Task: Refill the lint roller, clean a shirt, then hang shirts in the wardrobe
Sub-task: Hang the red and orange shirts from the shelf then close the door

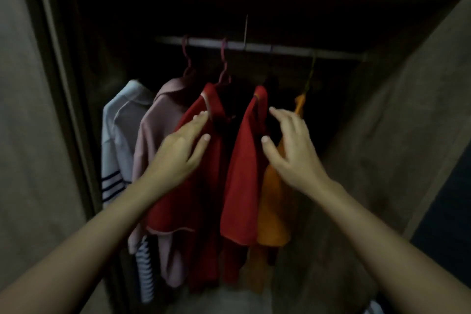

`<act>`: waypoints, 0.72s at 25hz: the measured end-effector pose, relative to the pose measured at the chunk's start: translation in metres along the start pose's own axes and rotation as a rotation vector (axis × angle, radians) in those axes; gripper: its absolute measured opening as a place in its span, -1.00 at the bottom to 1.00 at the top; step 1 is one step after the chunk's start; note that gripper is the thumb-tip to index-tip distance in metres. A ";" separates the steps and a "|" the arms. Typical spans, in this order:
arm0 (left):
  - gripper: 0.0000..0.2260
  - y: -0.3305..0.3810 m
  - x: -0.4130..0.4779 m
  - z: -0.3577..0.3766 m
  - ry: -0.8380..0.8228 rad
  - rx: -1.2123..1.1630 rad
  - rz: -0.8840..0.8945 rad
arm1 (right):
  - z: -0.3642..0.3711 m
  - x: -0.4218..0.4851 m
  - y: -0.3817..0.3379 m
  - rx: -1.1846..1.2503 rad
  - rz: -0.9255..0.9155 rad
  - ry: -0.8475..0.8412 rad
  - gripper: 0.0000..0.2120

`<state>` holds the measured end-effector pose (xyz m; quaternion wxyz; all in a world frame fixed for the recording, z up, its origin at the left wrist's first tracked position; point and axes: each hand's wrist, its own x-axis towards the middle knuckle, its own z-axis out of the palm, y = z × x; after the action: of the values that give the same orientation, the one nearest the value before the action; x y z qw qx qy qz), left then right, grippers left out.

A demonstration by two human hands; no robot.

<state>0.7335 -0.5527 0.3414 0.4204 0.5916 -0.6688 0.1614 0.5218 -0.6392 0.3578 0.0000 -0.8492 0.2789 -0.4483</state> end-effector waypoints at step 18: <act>-0.48 -0.196 -0.151 -0.122 -0.195 0.526 0.020 | 0.321 -0.155 -0.219 -0.490 -0.536 -1.012 -0.39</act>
<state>0.9522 -0.4153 0.2452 0.1843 0.6866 -0.6469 0.2759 0.8015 -0.4615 0.1026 -0.1753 -0.9723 0.1160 0.1024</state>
